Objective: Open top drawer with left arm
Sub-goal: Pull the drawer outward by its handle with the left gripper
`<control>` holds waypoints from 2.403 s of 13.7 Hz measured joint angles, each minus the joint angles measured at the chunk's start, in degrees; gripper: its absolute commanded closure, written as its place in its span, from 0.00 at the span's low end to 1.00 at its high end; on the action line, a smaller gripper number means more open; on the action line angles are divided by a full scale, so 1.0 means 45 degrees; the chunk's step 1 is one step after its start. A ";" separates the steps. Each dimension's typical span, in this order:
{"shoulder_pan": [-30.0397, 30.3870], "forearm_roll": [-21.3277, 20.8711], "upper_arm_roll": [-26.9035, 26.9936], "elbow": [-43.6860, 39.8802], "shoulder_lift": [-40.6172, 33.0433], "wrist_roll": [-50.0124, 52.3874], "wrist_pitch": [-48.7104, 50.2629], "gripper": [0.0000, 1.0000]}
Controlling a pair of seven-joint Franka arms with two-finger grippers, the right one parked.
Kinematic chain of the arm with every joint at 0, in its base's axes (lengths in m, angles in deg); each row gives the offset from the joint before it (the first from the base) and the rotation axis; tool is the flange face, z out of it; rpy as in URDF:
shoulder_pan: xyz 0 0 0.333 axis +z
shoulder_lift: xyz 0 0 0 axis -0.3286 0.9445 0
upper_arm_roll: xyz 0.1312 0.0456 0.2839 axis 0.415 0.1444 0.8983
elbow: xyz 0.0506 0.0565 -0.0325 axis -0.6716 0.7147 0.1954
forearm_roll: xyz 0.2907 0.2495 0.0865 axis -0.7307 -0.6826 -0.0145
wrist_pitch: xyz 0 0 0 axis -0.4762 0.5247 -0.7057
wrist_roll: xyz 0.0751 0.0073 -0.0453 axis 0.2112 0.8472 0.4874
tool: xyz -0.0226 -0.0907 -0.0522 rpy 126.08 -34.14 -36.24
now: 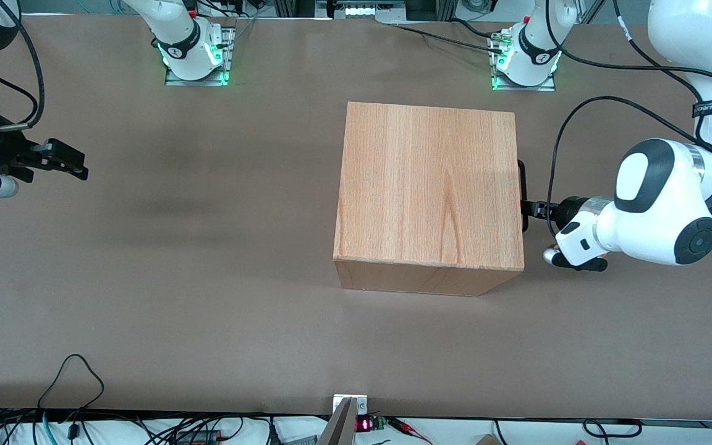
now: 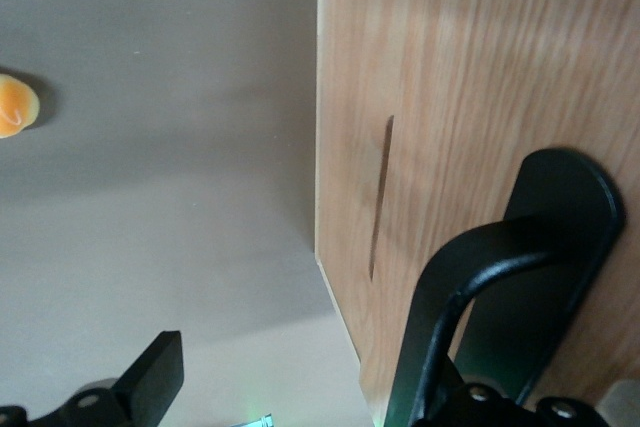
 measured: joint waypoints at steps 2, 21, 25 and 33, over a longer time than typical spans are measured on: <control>0.0243 -0.0007 0.0053 0.0000 0.0010 -0.0004 0.0043 0.00; 0.2186 -0.0020 0.0680 -0.0589 0.0436 -0.0281 0.0430 0.00; 0.2772 -0.0022 0.0705 -0.0688 0.0509 -0.0300 0.0343 0.00; 0.3320 -0.0444 0.0752 -0.0875 0.0536 -0.0570 0.0197 0.00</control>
